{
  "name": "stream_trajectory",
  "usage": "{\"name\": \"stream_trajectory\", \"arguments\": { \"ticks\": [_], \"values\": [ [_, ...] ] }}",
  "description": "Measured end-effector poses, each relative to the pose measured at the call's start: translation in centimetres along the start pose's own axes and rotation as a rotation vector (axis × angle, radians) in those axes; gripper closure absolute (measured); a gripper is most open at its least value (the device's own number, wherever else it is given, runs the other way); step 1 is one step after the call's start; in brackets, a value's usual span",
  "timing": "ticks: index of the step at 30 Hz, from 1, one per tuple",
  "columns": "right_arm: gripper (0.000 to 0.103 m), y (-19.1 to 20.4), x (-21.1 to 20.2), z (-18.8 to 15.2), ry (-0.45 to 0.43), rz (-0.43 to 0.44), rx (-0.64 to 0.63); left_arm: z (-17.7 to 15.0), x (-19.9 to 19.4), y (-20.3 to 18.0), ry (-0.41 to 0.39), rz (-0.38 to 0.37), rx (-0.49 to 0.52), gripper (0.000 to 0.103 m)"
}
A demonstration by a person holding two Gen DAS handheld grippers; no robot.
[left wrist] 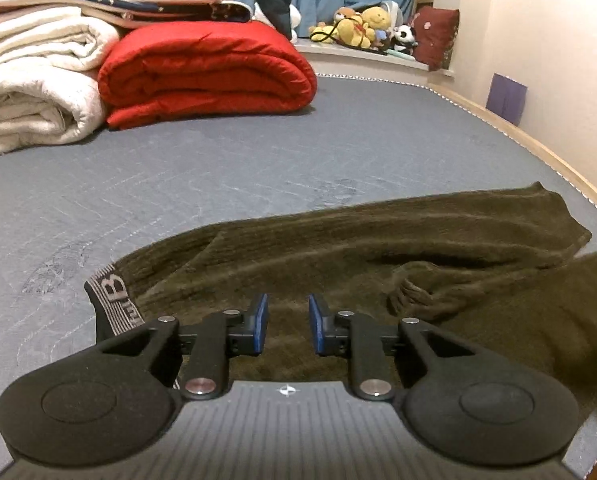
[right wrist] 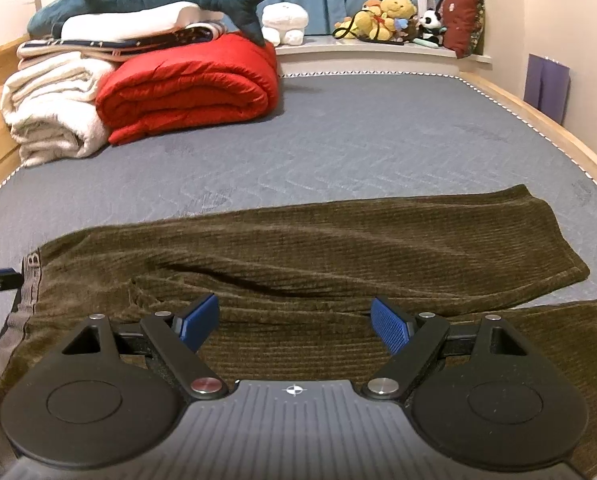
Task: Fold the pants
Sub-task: 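Lower the waistband onto the mattress and open the left gripper, then grasp the pant leg fabric with the left gripper and lift it toward the right gripper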
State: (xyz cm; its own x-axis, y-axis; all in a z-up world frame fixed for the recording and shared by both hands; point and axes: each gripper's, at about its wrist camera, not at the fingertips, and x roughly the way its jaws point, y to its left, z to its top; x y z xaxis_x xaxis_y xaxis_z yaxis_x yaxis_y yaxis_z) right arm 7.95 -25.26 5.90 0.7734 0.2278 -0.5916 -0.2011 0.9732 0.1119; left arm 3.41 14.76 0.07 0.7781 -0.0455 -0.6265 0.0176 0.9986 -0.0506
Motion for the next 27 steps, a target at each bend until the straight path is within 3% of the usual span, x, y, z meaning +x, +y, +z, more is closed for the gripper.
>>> {"name": "stream_trajectory", "arguments": {
  "ticks": [7, 12, 18, 27],
  "values": [
    [0.026, -2.8, -0.4, 0.4, -0.030, -0.050, 0.200, 2.4, 5.1, 5.8, -0.017, 0.081, -0.116, 0.076],
    [0.035, -4.3, -0.5, 0.3, -0.040, -0.050, 0.272, 3.2, 8.3, 8.5, 0.001, 0.118, -0.175, 0.061],
    [0.035, -5.0, -0.4, 0.8, -0.046, -0.027, 0.285, 4.5, 11.7, 8.6, -0.027, 0.113, -0.145, 0.037],
    [0.035, -5.1, -0.3, 1.4, -0.065, -0.025, 0.284, 5.5, 18.2, 7.7, 0.010, 0.069, -0.013, 0.032]
  ]
}}
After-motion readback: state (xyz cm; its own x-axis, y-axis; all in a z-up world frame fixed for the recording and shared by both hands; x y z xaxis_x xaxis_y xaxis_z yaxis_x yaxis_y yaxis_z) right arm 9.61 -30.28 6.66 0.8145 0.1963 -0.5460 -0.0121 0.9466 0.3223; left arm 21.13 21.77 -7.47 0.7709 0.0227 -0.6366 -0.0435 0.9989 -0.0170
